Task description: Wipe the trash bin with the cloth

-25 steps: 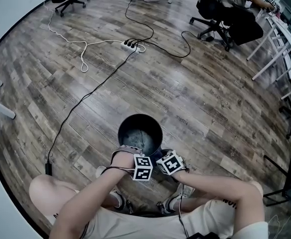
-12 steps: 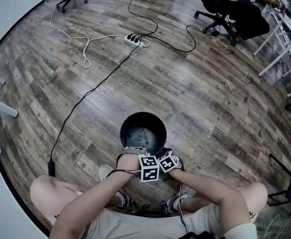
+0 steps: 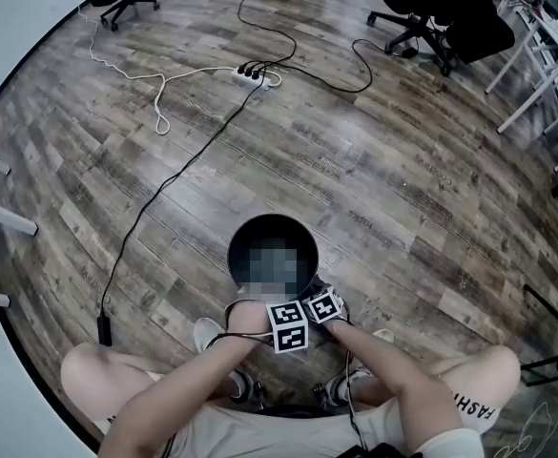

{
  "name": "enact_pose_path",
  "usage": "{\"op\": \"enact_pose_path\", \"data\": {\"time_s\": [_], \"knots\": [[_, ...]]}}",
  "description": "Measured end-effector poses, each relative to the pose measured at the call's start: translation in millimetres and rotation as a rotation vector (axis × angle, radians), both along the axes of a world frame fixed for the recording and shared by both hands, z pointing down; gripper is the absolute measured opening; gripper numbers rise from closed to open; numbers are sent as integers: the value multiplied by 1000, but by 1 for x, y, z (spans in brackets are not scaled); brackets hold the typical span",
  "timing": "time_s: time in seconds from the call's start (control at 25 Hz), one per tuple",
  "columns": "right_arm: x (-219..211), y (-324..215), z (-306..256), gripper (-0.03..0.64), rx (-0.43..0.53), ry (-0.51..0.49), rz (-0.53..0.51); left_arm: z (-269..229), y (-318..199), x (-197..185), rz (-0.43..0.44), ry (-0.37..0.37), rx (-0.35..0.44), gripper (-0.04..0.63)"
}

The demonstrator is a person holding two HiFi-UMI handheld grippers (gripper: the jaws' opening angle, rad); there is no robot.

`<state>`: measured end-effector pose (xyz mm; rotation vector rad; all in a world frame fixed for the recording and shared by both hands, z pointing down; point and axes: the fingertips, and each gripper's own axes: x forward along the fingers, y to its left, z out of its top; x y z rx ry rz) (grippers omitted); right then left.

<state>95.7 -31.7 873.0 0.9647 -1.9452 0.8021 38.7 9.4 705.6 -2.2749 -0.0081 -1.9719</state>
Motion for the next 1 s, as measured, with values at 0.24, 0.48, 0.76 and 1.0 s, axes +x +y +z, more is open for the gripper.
{"op": "enact_pose_path", "data": {"time_s": [0.24,0.48,0.76,1.0], "knots": [[14,-5,-44,81,-43,-17,-4,-24,7,13,7,174,-113,124],[14,-8,-104,81,-23,-39,-24,-36,3,-18,174,153,-106,168],[7,16,-169,82,-17,-56,-85,-19,-5,-54,355,84,23,169],[-21,19,-203,81,5,-134,-69,-5,-5,-51,367,81,50,121]]}}
